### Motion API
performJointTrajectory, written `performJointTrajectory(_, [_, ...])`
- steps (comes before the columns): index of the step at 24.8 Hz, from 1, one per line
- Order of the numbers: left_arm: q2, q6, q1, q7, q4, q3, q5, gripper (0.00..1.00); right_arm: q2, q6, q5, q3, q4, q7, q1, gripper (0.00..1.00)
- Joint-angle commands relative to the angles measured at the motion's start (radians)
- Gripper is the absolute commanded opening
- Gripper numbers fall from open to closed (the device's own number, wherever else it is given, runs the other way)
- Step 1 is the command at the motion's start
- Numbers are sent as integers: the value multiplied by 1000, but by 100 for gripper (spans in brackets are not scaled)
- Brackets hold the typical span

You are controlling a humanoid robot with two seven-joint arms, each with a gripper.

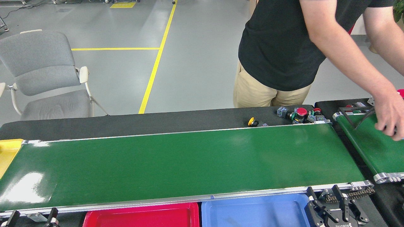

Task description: Pick switch part from conveyor to tray

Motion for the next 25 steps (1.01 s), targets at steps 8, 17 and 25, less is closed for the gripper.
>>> performJointTrajectory(8, [6, 0, 6, 8, -7, 10, 4, 100, -5, 6, -3, -4, -3, 8, 4, 100])
performJointTrajectory(17, [14, 0, -5, 8, -8, 12, 4, 100, -8, 10, -8, -8, -7, 29, 4, 99])
performJointTrajectory(25, [10, 0, -3, 8, -14, 9, 4, 100, -8, 13, -9, -11, -4, 31, -2, 99])
